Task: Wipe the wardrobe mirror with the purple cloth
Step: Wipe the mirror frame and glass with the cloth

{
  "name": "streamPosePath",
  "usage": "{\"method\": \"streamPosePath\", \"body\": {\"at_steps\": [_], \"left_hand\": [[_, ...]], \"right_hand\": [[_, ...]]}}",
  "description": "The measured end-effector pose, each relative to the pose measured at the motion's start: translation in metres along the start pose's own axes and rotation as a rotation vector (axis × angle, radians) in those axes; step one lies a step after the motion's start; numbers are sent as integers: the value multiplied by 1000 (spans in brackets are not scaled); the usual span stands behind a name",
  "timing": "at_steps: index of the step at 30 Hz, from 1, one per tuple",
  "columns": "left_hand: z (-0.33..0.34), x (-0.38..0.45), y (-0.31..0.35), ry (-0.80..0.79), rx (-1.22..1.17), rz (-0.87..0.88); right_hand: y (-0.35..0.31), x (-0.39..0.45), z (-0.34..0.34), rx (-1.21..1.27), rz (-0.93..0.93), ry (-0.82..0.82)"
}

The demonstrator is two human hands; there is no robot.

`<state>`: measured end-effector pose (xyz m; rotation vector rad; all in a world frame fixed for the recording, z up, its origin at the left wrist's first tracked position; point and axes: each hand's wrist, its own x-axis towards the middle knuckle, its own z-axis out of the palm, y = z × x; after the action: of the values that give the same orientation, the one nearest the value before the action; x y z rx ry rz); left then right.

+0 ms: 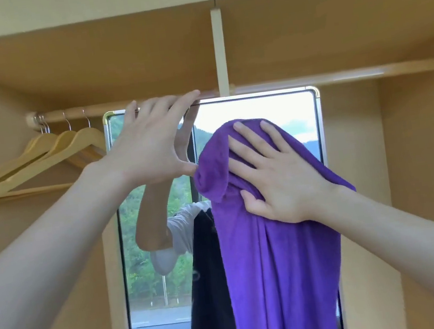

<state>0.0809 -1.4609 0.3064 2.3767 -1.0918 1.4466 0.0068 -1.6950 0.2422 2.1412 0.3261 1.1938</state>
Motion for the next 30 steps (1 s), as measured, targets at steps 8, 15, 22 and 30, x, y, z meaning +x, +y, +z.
{"method": "streamPosePath", "body": {"at_steps": [8, 15, 22, 30], "left_hand": [[4, -2, -2, 19, 34, 3], [7, -1, -4, 39, -40, -3], [13, 0, -12, 66, -36, 23], [15, -1, -12, 84, -37, 37]], "right_hand": [[32, -30, -4, 61, 394, 59], [-9, 12, -5, 81, 512, 126], [4, -3, -3, 69, 562, 135], [10, -13, 3, 180, 635, 271]]}}
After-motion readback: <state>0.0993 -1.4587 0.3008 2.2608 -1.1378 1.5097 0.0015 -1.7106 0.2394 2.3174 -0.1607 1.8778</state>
